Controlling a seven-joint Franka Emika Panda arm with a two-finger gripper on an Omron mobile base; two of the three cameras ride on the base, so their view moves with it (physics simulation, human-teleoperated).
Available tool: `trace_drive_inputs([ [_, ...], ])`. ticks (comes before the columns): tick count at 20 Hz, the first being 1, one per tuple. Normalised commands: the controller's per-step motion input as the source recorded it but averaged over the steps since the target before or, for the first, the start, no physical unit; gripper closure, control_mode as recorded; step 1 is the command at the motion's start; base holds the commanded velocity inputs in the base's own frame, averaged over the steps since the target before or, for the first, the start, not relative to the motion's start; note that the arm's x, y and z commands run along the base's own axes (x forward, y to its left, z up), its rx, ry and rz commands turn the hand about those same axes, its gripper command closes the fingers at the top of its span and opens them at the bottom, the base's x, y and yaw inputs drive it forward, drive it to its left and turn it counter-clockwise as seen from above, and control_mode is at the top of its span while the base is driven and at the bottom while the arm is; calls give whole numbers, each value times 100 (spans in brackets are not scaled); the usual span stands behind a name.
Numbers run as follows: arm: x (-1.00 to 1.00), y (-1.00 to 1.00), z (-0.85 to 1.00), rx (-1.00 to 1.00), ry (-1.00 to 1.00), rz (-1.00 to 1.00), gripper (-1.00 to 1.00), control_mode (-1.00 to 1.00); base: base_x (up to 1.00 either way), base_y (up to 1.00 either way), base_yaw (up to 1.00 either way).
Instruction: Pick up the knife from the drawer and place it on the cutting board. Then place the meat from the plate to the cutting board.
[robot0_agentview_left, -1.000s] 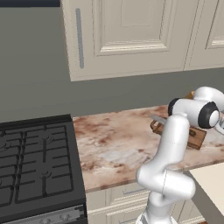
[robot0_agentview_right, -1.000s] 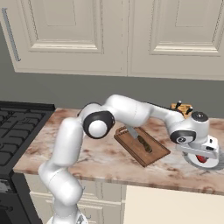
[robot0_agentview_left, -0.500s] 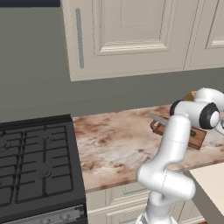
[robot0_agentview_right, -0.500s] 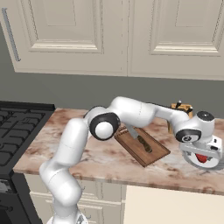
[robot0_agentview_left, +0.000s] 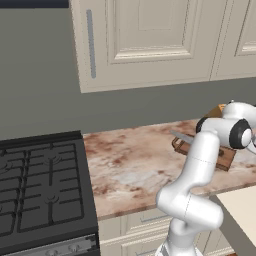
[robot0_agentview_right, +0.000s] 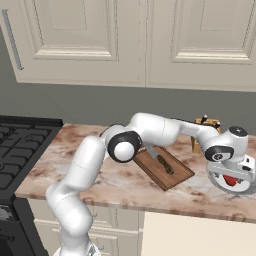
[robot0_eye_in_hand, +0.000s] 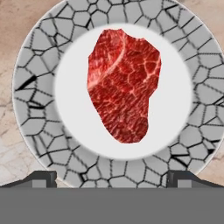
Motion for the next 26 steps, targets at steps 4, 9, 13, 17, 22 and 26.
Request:
trace_drive_inputs([
  [4, 5, 0, -19, 0, 2, 0, -100, -100, 0, 0, 0],
  [9, 7, 0, -22, 0, 1, 0, -100, -100, 0, 0, 0],
  [13, 8, -6, -3, 0, 0, 0, -100, -100, 0, 0, 0],
  [17, 12, -22, 0, 0, 0, 0, -100, -100, 0, 0, 0],
  [22, 10, -22, 0, 0, 0, 0, -100, -100, 0, 0, 0],
  [26, 10, -15, -2, 0, 0, 0, -100, -100, 0, 0, 0],
])
